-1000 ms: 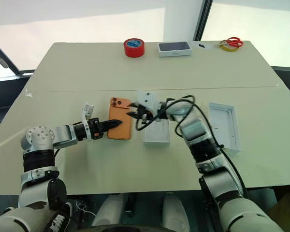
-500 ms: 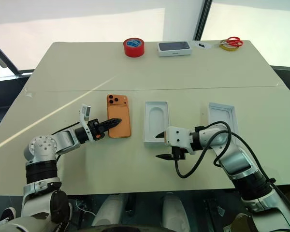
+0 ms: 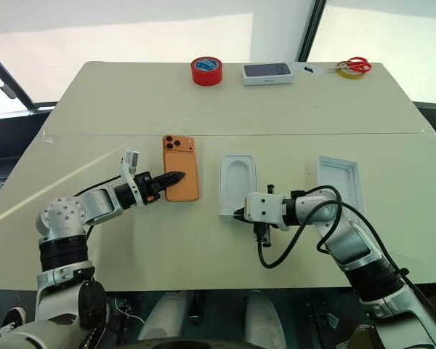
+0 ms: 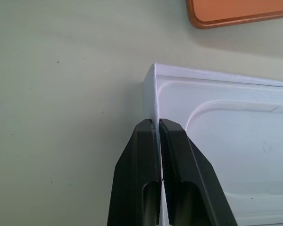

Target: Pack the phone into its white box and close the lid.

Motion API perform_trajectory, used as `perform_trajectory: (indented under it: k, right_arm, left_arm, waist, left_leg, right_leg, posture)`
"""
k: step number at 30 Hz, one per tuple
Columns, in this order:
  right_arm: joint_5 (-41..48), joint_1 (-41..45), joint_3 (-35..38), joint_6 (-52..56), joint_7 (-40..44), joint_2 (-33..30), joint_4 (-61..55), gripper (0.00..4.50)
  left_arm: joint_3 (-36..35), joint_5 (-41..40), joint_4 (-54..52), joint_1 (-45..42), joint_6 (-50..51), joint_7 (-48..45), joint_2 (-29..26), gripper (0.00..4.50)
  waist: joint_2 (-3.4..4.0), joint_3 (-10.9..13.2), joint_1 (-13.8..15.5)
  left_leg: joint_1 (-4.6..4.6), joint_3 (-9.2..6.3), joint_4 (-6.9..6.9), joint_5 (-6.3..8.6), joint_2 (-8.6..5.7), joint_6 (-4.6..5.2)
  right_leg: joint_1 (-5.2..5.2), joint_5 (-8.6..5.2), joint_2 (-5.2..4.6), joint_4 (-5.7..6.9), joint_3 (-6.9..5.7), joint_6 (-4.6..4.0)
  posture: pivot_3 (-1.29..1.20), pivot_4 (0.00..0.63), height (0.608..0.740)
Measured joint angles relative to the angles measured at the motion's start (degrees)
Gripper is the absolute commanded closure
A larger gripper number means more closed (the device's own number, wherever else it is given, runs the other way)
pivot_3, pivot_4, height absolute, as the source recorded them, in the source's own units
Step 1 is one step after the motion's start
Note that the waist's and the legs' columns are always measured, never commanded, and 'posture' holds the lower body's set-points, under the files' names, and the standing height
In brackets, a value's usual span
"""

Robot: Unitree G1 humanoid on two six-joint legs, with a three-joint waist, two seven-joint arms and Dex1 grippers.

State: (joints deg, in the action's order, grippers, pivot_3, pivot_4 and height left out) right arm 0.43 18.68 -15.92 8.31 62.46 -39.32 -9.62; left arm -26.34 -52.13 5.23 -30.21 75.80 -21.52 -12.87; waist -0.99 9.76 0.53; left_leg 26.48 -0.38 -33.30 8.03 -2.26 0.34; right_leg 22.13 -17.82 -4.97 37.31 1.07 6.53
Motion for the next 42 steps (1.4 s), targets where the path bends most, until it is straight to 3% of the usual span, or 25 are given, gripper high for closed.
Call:
perform_trajectory:
  k: [10, 11, 13, 20, 26, 29, 38, 42]
  right_arm:
    - [-4.11, 9.29, -5.78, 2.24, -3.86, 8.08, 4.39, 4.44]
    - [-4.34, 9.38, -6.15, 2.64, -4.14, 8.68, 5.00, 3.95]
    - [-2.51, 9.38, -5.89, 5.82, -3.63, 9.55, 4.92, 3.48]
    - [7.20, 8.32, -1.69, 12.75, 0.56, 7.22, -3.38, 0.06]
    - [5.23, 7.01, 2.46, 6.87, 1.99, -3.46, 3.61, 0.06]
    - [4.24, 7.84, 3.46, 3.86, 1.30, -4.35, 8.40, 0.06]
    - [2.77, 10.90, 3.47, -1.01, -0.52, -3.44, 13.72, 0.00]
    - [1.99, 13.24, 3.45, -2.56, -1.30, -2.25, 17.34, 0.00]
  left_arm:
    - [-6.34, -6.76, 3.67, -10.78, 2.17, 8.56, 3.40, 4.50]
    - [-6.47, -7.34, 3.81, -10.96, 2.32, 9.18, 3.39, 4.50]
    - [-6.38, -7.34, 4.78, -10.94, 2.49, 9.81, 3.37, 4.50]
    - [-2.49, -7.14, 5.20, -7.79, 3.65, 10.46, 4.68, 4.50]
    - [1.35, -6.03, 5.13, -5.41, 3.45, 10.51, 5.47, 4.50]
    - [4.42, -3.06, 6.03, -5.48, 0.92, 10.39, 6.18, 4.50]
    - [5.48, -2.80, 8.13, -8.82, 2.35, 10.43, 7.33, 0.48]
    - [7.32, -1.93, 6.57, -10.08, 4.84, 11.51, 5.87, 0.48]
  waist:
    - [-0.06, 0.03, 0.10]
    - [-0.06, 0.03, 0.17]
    - [-0.06, 0.03, 0.16]
    - [-0.05, 0.04, 0.20]
    - [-0.06, 0.04, 0.19]
    - [-0.05, 0.04, -0.01]
    - [-0.05, 0.04, 0.12]
    - [-0.04, 0.04, -0.08]
  left_leg:
    - [0.01, -0.05, -0.22, -0.01, 0.00, -0.01]
    - [0.01, -0.07, -0.22, -0.01, 0.00, -0.01]
    - [0.01, -0.08, -0.22, -0.01, 0.00, -0.01]
    - [-0.01, -0.16, -0.41, 0.02, 0.01, 0.02]
    - [0.00, -0.14, -0.47, 0.08, 0.01, 0.11]
    - [0.00, -0.13, -0.46, 0.08, 0.01, 0.11]
    - [-0.08, -0.14, -0.57, 0.09, 0.02, 0.13]
    - [-0.12, -0.15, -0.55, 0.10, 0.03, 0.13]
  right_leg:
    - [-0.13, 0.05, 0.16, 0.15, -0.08, 0.10]
    - [-0.22, 0.06, 0.16, 0.15, -0.11, 0.11]
    - [-0.23, 0.07, 0.18, 0.15, -0.12, 0.12]
    - [-0.36, 0.07, 0.17, 0.19, -0.12, 0.12]
    - [-0.44, 0.04, 0.10, 0.03, -0.11, 0.06]
    - [-0.42, 0.04, 0.11, 0.03, -0.10, 0.07]
    - [-0.59, 0.04, 0.13, 0.02, -0.13, 0.07]
    - [-0.61, 0.05, 0.16, 0.02, -0.12, 0.08]
  posture:
    - [0.00, 0.150, 0.738]
    - [0.00, 0.150, 0.738]
    - [0.00, 0.150, 0.738]
    - [0.00, 0.150, 0.738]
    - [0.00, 0.150, 0.738]
    - [0.00, 0.150, 0.738]
    - [0.00, 0.150, 0.738]
    - [0.00, 0.150, 0.738]
